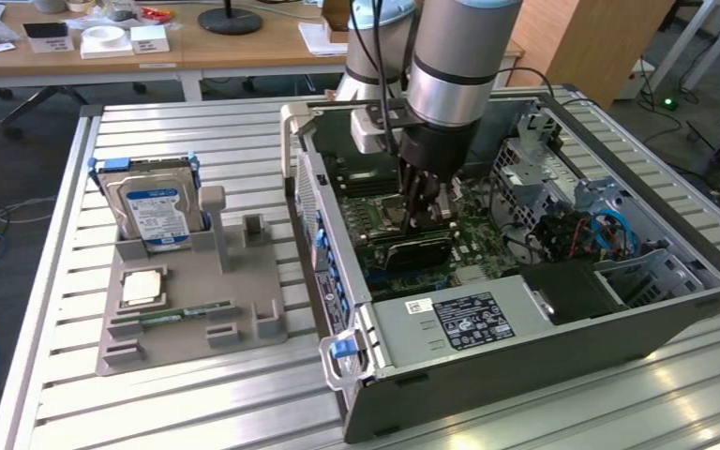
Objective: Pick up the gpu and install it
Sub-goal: 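Press down on the gpu until it lock into place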
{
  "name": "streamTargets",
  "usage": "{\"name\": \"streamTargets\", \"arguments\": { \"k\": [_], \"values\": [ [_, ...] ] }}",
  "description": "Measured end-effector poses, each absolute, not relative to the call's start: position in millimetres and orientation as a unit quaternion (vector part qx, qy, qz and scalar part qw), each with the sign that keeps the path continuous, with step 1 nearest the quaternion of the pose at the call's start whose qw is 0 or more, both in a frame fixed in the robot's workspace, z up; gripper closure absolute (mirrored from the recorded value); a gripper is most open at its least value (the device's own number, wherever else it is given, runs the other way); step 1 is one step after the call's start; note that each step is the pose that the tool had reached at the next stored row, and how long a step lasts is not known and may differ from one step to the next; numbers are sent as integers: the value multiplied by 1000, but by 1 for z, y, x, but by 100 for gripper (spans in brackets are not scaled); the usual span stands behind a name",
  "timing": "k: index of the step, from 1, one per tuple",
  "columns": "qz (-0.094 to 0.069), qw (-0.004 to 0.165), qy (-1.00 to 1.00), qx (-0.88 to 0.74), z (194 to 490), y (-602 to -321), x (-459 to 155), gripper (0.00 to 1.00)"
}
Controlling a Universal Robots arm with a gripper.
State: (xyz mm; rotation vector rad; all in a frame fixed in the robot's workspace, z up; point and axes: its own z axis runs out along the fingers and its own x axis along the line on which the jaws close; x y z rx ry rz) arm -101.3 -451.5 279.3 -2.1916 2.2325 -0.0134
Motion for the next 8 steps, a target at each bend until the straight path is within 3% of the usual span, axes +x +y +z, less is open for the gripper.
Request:
{"name": "streamTargets", "arguments": {
  "k": [8],
  "values": [
    [-4, 7, 717, -697, 275, -451, -102, 89]
  ]
}}
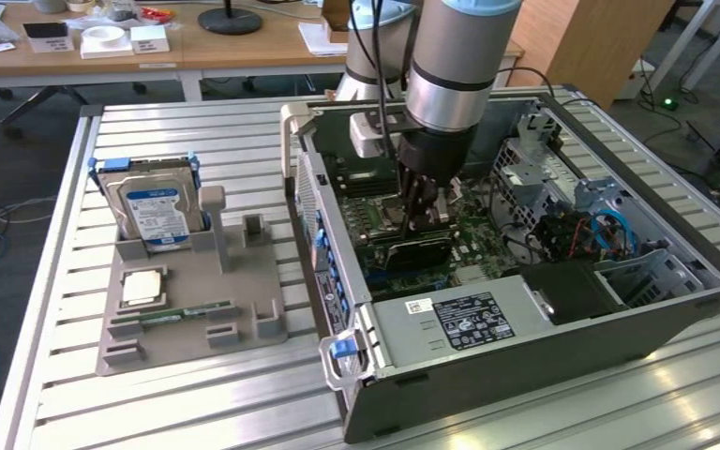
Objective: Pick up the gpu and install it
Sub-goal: 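Press down on the gpu until it lock into place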
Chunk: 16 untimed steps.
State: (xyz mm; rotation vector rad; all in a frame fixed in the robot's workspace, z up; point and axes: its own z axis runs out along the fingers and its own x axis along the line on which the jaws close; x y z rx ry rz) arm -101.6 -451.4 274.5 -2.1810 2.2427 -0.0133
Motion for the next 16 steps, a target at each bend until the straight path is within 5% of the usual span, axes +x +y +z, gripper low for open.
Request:
{"name": "streamTargets", "arguments": {
  "k": [16],
  "values": [
    [-4, 6, 717, -697, 269, -451, -102, 89]
  ]
}}
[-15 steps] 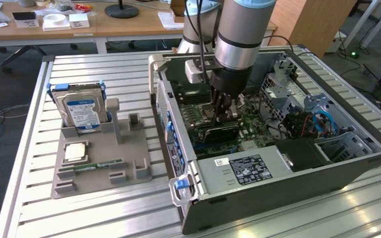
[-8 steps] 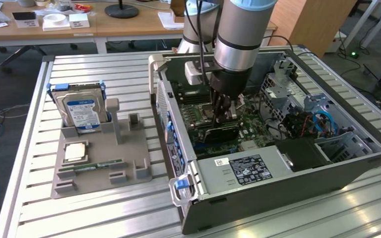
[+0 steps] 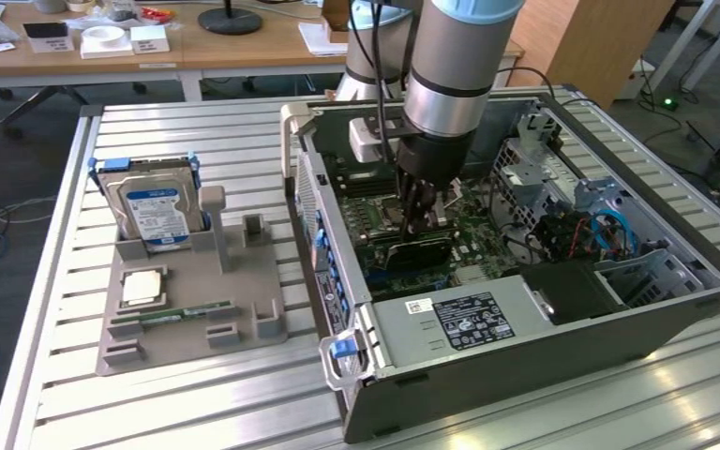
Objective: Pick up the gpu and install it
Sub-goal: 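Press down on the gpu until it lock into place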
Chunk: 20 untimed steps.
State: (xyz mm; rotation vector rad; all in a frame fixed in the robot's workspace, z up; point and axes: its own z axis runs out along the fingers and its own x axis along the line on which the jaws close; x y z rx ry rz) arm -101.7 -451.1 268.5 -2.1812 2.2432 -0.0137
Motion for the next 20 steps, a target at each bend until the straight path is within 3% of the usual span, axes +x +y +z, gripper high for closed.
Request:
{"name": "streamTargets", "arguments": {
  "k": [20],
  "values": [
    [-4, 7, 717, -697, 265, -451, -102, 89]
  ]
}}
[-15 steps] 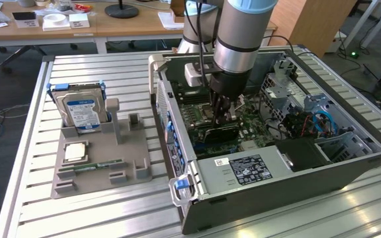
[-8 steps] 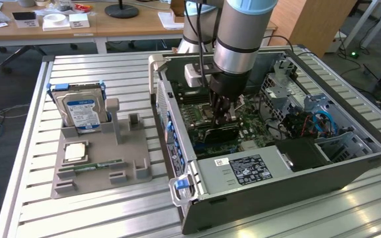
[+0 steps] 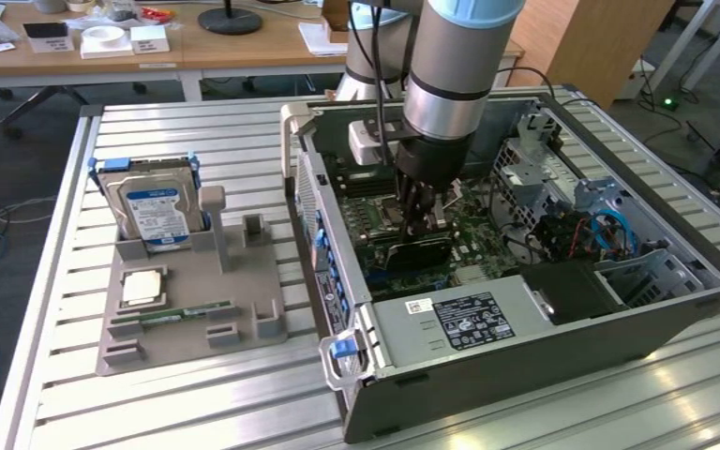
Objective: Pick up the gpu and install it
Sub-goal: 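Press down on the gpu until it lock into place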
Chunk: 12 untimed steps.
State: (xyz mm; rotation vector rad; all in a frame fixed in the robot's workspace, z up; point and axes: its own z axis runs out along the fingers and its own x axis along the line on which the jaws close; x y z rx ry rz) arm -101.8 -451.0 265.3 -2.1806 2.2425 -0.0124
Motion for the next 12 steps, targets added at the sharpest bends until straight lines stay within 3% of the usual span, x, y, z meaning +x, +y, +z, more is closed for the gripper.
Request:
{"name": "streamTargets", "arguments": {
  "k": [12],
  "values": [
    [-4, 7, 717, -697, 264, -451, -102, 89]
  ]
}}
